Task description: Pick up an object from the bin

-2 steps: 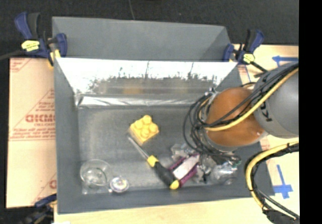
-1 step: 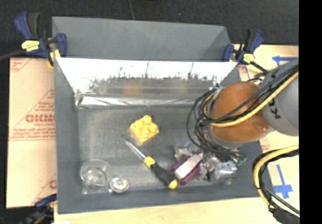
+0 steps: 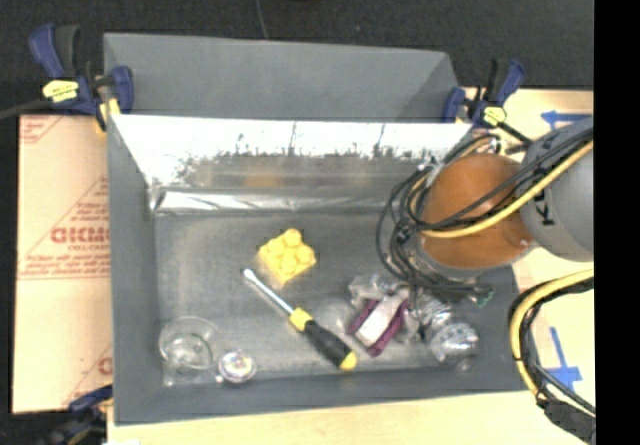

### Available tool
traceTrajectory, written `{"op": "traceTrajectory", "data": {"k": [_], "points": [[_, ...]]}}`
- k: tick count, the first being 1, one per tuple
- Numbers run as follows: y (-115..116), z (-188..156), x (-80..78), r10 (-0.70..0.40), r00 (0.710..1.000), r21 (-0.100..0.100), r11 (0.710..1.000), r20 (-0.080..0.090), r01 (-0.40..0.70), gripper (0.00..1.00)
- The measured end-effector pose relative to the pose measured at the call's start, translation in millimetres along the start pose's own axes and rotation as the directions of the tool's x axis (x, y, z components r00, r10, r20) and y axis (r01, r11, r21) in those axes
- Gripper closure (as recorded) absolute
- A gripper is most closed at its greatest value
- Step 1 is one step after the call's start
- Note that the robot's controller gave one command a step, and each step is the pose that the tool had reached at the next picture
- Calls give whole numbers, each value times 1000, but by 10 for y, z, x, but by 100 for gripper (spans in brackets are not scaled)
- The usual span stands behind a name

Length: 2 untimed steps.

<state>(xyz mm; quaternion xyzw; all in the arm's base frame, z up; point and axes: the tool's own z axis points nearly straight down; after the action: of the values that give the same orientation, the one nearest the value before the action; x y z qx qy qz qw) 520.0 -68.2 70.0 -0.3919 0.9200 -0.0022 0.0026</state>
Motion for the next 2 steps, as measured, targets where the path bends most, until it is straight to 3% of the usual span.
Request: {"op": "traceTrajectory", "data": {"k": [2], "points": [[1, 0, 0, -4, 1000, 1, 1000, 0, 4, 100]]}}
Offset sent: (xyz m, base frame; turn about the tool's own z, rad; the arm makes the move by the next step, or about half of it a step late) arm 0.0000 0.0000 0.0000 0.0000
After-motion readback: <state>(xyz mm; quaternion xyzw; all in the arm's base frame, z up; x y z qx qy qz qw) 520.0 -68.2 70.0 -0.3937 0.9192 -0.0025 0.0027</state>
